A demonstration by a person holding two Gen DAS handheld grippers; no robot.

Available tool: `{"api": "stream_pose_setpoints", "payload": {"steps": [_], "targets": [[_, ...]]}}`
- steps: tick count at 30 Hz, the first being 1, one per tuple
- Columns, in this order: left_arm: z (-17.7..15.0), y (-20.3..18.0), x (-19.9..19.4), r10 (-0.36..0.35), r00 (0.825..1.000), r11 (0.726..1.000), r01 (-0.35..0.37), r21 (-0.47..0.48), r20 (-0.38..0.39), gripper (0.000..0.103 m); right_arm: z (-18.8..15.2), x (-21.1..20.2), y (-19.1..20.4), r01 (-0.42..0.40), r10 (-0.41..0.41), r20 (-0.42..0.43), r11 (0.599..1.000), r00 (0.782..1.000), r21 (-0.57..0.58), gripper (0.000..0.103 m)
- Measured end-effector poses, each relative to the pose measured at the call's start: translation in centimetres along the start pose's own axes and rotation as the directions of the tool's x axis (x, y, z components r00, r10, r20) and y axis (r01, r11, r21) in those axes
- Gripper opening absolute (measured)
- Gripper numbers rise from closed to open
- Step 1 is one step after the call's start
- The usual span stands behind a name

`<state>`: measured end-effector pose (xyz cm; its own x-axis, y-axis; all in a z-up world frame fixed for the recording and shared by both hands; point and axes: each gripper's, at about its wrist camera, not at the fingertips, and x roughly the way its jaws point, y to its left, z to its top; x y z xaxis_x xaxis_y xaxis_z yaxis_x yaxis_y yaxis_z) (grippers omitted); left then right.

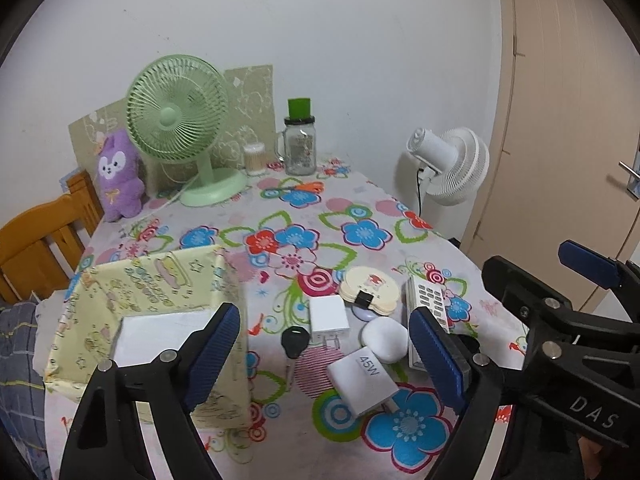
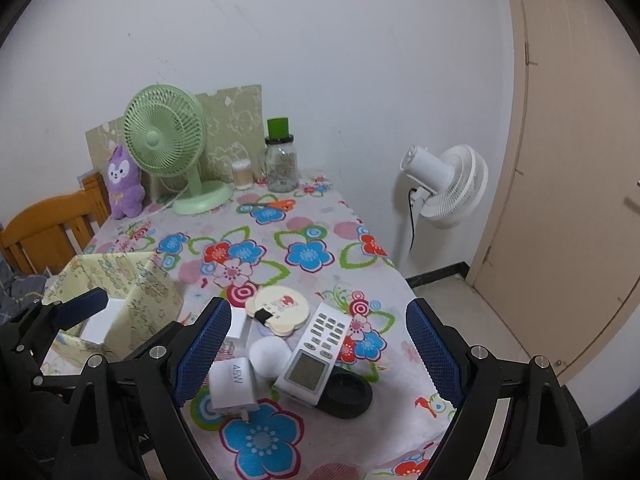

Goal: Organize rigid objects
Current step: 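Grasp the white plug charger with the left tool while the right tool grasps the white remote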

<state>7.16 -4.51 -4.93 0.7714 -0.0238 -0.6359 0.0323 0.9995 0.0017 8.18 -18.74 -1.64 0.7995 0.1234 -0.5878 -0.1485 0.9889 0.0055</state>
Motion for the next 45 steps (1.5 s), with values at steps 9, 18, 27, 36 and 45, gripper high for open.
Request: {"api": "stream_pose_setpoints", "payload": {"steps": [9, 18, 27, 36, 45], "targets": [[-0.2, -1.0, 3.5, -0.010, 0.997, 1.000, 0.009, -0.009, -0.070, 0.086, -0.7, 3.1, -1.1, 0.013, -0.012, -0.059, 1.000, 0.998, 0.011, 0.089], [-0.5, -2.2, 6.7, -0.019, 0.990, 1.000, 0.020, 0.003, -0.138, 0.083, -1.5, 6.6, -2.1, 0.005, 0.000, -0.134, 0.999, 0.991, 0.038, 0.089], [-0.6, -2.1, 9.4, 0.019, 0.985, 1.000, -0.017, 0.011, -0.172, 0.080, -1.9, 9.6, -2.3, 0.008, 0.002, -0.197, 0.999, 0.980, 0.053, 0.088], [-0.8, -1.1, 12.2, 0.042, 0.974, 0.999, -0.042, 0.006, -0.225, 0.076, -2.3, 13.1, -2.0, 0.012, 0.011, -0.292, 0.997, 0.956, 0.074, 0.082], [-0.8, -0.8, 13.7, 0.061, 0.969, 0.998, -0.061, 0.005, -0.238, 0.073, -2.6, 15.0, -1.7, 0.032, 0.010, -0.333, 0.993, 0.943, 0.118, 0.081]]}}
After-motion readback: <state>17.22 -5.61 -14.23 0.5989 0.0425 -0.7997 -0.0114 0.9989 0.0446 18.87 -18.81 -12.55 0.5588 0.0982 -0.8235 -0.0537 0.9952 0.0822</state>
